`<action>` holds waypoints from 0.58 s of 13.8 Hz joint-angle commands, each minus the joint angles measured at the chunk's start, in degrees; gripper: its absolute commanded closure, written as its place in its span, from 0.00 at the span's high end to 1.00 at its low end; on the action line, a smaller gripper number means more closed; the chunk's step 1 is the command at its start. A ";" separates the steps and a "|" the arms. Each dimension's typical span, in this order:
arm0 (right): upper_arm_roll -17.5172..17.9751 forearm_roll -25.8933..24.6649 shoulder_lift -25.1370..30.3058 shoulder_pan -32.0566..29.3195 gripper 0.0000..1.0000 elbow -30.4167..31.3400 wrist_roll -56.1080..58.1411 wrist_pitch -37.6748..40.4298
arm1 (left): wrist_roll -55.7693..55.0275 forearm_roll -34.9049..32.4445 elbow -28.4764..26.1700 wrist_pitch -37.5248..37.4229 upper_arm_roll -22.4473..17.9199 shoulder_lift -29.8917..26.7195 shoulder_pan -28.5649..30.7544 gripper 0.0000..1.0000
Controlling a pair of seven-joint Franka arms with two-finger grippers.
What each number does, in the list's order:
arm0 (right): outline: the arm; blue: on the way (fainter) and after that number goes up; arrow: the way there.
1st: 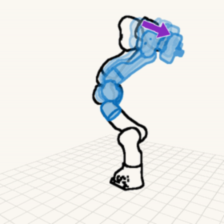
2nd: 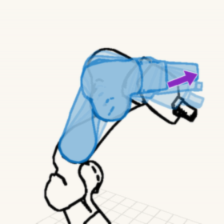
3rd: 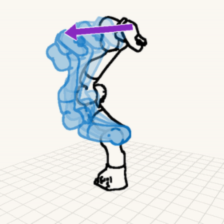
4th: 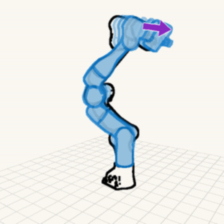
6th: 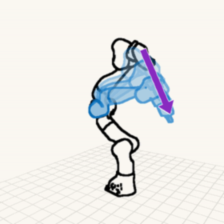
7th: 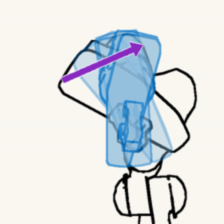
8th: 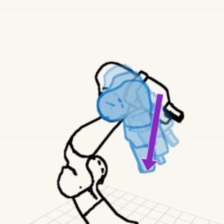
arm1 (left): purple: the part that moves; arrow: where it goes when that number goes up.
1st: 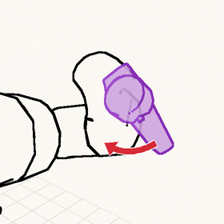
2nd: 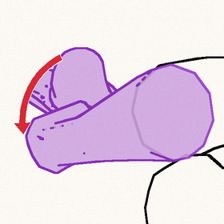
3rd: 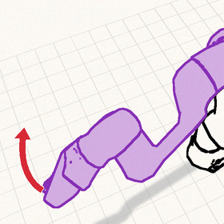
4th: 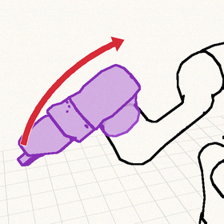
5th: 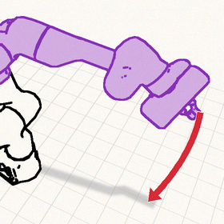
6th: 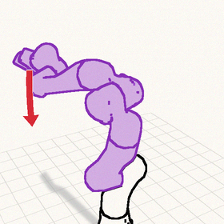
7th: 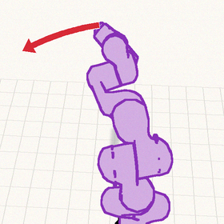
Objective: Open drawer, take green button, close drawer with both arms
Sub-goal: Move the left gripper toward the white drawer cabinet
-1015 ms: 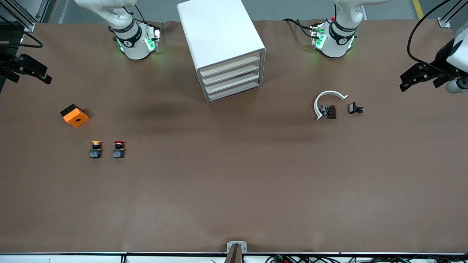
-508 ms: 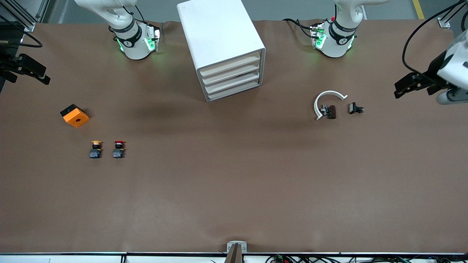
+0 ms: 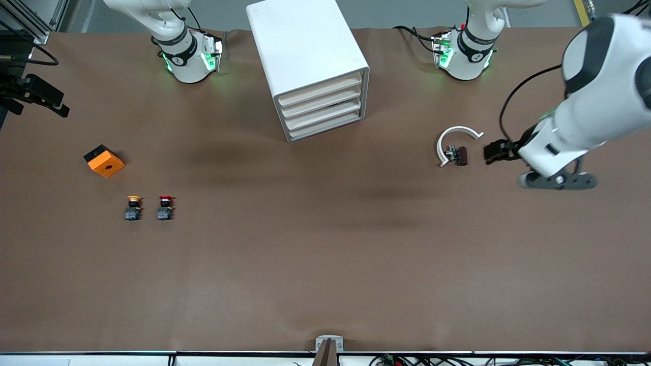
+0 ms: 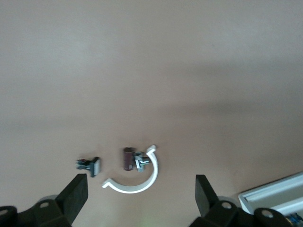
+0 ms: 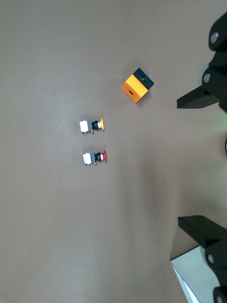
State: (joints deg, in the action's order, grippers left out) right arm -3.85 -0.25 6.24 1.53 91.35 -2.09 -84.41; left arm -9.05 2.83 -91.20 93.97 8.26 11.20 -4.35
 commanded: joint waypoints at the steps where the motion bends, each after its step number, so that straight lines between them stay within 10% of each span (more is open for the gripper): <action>1: 0.78 -0.37 1.58 -0.74 1.00 1.20 -0.19 0.22 | -0.52 1.56 1.99 1.38 0.88 4.60 -1.36 1.00; 8: 0.52 0.16 1.84 -0.82 1.00 1.28 -0.28 1.36 | -34.39 1.91 1.29 2.18 0.88 11.72 -8.47 1.00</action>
State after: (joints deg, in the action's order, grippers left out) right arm -3.83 -0.23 6.47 1.53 91.35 -2.09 -83.39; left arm -33.87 4.20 -91.11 96.37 9.18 21.43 -10.64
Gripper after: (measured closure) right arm 0.000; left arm 0.000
